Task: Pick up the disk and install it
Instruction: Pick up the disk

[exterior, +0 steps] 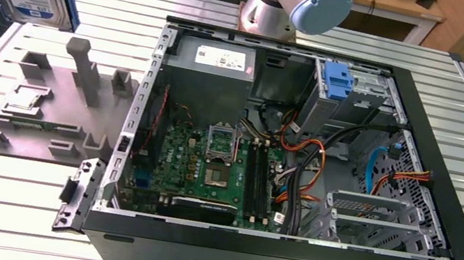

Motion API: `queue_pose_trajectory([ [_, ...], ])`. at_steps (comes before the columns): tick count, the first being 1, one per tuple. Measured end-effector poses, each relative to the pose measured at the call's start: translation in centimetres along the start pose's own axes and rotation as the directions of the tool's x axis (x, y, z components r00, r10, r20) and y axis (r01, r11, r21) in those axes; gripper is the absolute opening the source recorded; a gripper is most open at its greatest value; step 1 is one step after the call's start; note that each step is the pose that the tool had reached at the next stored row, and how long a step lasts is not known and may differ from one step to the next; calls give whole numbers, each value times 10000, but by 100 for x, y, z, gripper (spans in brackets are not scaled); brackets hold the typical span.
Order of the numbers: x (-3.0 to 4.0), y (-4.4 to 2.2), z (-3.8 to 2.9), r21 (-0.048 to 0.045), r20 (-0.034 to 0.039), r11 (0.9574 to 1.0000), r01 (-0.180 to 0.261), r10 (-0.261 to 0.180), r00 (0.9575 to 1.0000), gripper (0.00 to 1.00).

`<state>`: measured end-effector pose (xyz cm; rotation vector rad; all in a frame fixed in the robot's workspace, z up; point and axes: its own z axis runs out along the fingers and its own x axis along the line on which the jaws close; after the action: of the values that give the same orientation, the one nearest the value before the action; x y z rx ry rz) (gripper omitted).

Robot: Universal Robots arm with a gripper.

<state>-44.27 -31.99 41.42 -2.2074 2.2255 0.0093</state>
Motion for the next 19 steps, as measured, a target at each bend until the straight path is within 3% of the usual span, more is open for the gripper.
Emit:
queue_pose_trajectory([
  [19,0,0,-42,-1,0,10000,0,0,10000,37],
])
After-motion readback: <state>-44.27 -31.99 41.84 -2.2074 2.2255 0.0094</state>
